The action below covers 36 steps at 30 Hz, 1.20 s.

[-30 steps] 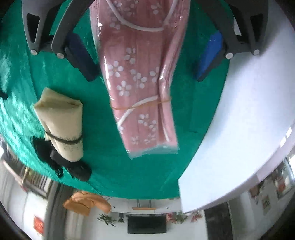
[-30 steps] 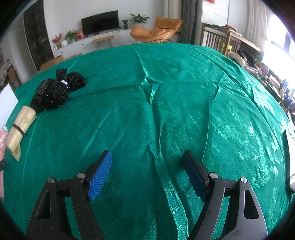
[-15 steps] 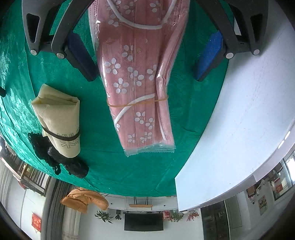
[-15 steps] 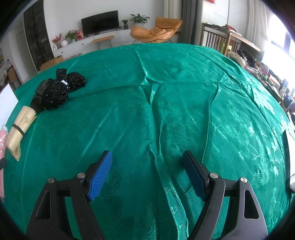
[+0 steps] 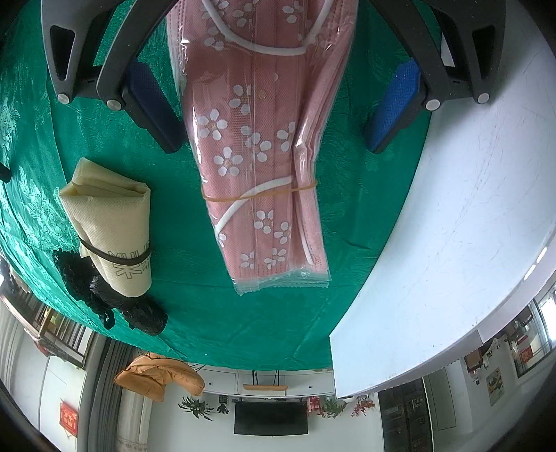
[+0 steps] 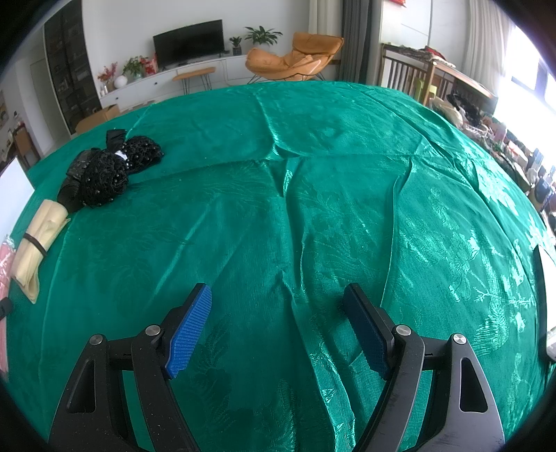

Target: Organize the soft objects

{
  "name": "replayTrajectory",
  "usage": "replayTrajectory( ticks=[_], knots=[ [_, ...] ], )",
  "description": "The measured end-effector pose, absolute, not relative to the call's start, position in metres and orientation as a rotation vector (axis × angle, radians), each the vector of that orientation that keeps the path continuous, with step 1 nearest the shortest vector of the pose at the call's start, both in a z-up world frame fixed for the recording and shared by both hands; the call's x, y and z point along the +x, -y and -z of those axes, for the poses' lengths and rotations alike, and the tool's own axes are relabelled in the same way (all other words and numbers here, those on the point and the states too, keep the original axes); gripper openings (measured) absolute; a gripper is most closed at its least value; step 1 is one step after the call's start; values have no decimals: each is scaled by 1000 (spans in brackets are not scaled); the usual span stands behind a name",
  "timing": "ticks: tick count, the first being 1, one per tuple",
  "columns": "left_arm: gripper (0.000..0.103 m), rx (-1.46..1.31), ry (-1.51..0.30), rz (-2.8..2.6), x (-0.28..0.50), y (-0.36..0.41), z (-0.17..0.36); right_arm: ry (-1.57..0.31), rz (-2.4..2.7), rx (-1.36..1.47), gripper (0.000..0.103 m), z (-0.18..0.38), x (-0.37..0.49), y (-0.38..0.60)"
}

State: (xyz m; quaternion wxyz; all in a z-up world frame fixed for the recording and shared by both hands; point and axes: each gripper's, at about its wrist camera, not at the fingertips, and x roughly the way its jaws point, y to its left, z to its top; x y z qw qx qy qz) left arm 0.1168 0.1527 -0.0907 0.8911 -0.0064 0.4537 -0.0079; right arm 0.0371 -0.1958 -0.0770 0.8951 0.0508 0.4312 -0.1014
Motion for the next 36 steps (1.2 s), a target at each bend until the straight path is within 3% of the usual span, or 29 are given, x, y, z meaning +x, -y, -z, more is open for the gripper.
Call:
replayTrajectory(
  ticks=[25,36],
  knots=[
    [103,-13,-942,15,117,-153,91,-913,207,94,84,76,41,195],
    [103,-13,-943,15,117,-153,91,-950,-94,337,83,23,160,119]
  ],
)
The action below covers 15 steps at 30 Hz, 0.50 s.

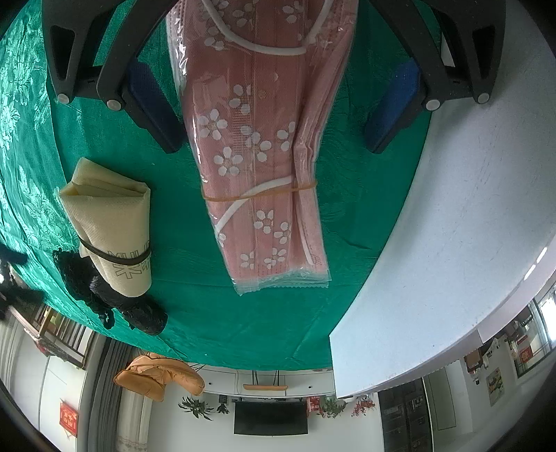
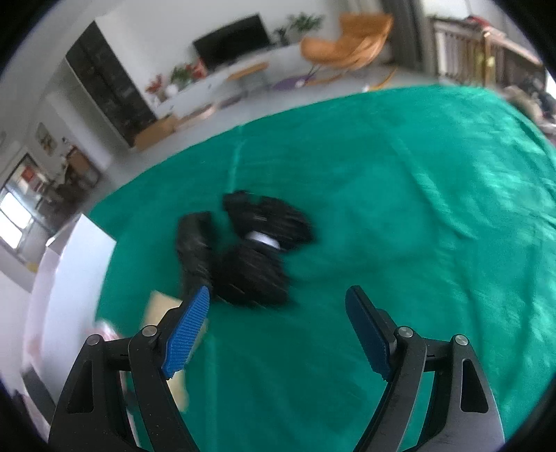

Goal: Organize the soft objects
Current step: 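Reach the right gripper to the black knit items while the left gripper holds the pink pack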

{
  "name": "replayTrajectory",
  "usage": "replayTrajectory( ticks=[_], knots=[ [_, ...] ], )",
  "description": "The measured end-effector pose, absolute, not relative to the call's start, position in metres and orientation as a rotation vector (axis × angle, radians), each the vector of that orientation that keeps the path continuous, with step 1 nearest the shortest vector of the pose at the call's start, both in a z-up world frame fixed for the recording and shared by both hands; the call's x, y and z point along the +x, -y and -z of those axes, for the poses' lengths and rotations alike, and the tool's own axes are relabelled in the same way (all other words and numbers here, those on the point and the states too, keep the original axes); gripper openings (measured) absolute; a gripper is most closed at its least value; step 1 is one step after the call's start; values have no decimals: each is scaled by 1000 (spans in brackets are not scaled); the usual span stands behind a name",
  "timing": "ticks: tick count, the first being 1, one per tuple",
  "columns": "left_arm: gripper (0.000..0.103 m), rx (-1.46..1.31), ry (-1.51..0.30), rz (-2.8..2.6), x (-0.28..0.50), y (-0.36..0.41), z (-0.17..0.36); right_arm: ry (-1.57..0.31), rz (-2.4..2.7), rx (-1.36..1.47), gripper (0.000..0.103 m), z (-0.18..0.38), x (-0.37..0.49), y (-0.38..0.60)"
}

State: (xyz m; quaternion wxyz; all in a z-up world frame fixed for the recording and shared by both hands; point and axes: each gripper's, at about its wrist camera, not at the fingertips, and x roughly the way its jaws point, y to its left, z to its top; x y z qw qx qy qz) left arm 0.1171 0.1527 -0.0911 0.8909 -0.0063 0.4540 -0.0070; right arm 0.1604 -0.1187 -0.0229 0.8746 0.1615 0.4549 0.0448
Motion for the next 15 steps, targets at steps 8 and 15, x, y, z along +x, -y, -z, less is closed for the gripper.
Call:
replayTrajectory(
  ticks=[8,15],
  knots=[
    [103,-13,-943,14,117,-153,91,-1112,-51,293,82,64,213,97],
    [103,-13,-943,14,117,-153,91,-1124,-136,94,50,63,202,72]
  ],
)
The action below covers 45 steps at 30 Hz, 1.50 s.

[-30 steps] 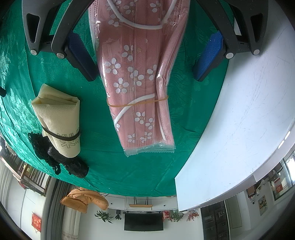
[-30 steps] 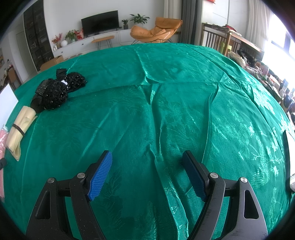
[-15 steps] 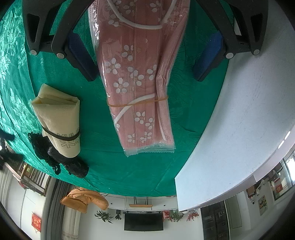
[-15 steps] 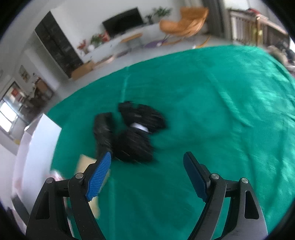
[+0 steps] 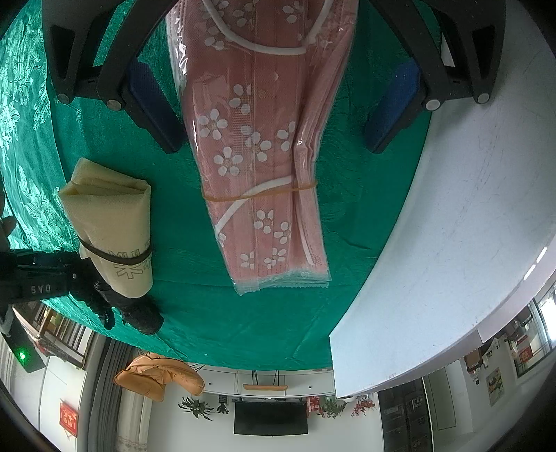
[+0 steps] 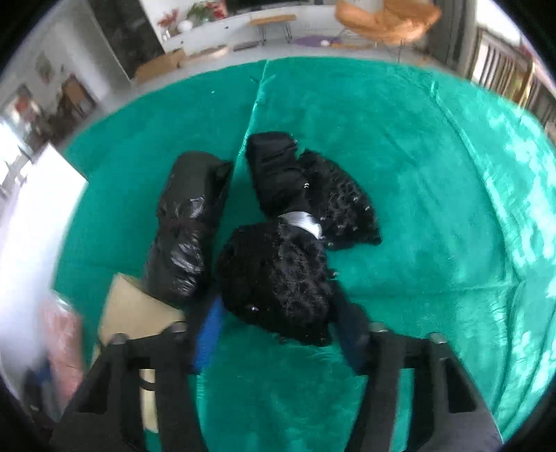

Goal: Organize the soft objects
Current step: 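Reach the right gripper to the black knit items while the left gripper holds the pink pack, then close the right gripper on the black knit items and lift them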

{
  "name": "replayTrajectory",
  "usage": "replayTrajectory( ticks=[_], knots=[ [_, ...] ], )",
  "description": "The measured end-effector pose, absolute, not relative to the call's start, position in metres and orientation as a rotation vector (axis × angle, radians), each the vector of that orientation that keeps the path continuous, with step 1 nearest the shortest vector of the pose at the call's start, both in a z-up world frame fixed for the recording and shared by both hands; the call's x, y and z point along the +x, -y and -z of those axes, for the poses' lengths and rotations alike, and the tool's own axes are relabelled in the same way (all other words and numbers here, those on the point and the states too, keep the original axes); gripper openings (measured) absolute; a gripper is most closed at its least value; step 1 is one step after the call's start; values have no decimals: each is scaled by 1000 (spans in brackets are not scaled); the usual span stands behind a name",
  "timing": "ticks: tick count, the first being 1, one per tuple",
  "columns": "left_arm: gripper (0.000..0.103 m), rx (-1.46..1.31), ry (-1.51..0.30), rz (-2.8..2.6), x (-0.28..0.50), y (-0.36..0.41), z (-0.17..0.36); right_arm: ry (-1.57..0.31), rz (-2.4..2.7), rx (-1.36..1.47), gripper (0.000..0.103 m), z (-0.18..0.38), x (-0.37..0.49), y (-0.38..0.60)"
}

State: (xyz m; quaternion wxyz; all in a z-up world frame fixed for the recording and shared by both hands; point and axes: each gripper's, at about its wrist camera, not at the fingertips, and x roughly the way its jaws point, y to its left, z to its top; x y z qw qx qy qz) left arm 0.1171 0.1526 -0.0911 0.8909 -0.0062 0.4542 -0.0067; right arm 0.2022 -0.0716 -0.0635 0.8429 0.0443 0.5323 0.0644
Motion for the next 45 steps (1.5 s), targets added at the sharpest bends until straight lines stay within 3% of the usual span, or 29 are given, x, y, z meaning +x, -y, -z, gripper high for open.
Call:
replayTrajectory(
  ticks=[2,4,21,22,24,25,26,31,45],
  knots=[
    [103,-13,-943,14,117,-153,91,-1134,-152,118,36,63,201,75],
    [103,-13,-943,14,117,-152,91,-1133,-143,137,32,60,197,82],
    [103,-13,-944,13,117,-152,91,-1094,-154,262,32,47,40,142],
    [103,-13,-944,13,116,-153,91,-1077,-147,252,33,46,29,141],
    [103,-13,-944,13,117,-152,91,-1024,-110,208,47,46,15,135],
    [103,-13,-944,13,117,-152,91,-965,-94,191,66,47,7,134],
    [103,-13,-944,13,117,-153,91,-908,-82,183,75,49,1,134],
    [103,-13,-944,12,116,-154,91,-851,-22,264,74,70,-15,156],
    [103,-13,-944,12,117,-152,91,-854,-13,110,79,75,-12,137]
  ],
)
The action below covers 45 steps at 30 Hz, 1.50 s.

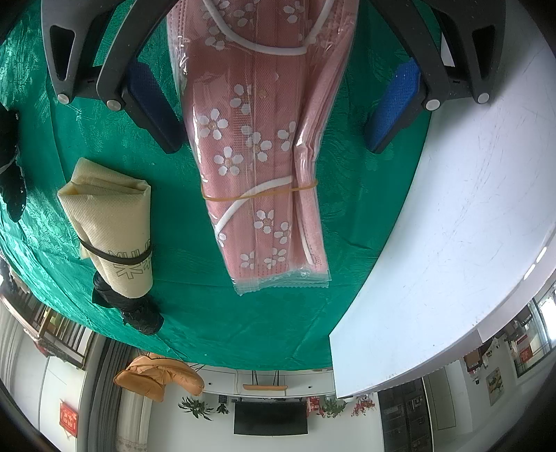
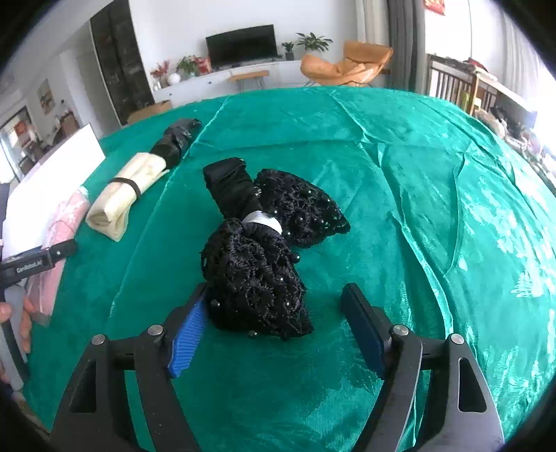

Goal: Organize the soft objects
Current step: 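Close the right gripper on the black knit items and lift them, then carry pink pack and black items over the white box while both grippers open to drop them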

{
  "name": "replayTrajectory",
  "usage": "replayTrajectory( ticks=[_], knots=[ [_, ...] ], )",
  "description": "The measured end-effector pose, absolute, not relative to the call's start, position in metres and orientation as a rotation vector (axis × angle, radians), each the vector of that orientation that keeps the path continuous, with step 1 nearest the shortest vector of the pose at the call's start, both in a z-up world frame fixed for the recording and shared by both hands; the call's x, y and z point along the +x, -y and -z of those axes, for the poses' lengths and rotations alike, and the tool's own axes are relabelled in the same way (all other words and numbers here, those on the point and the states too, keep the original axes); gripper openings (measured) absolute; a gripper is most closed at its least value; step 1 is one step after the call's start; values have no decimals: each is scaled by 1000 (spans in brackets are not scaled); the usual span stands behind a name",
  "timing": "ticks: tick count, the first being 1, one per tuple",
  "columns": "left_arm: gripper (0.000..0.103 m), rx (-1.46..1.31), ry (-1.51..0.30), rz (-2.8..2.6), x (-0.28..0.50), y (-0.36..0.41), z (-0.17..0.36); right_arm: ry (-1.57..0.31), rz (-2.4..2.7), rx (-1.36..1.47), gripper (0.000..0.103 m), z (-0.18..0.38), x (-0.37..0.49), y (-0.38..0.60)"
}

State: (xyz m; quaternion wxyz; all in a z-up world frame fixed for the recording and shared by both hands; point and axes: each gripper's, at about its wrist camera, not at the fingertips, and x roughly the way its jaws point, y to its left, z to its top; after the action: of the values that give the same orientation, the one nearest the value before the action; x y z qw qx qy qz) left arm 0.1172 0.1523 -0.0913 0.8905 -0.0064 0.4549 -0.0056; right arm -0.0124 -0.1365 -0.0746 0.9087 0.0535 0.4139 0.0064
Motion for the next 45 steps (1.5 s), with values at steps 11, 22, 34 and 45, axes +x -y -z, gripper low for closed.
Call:
replayTrajectory(
  ticks=[11,22,34,45],
  knots=[
    [103,-15,-945,11,116,-153,91,-799,18,100,80,56,-23,136],
    [76,27,-1029,78,110,-133,84,-1023,-77,9,77,64,46,118],
    [26,-222,-854,231,52,-160,4,-922,-233,107,41,-18,11,100],
    [72,-348,-682,-178,-11,-343,-78,-808,-829,85,48,-130,5,-127]
  ],
)
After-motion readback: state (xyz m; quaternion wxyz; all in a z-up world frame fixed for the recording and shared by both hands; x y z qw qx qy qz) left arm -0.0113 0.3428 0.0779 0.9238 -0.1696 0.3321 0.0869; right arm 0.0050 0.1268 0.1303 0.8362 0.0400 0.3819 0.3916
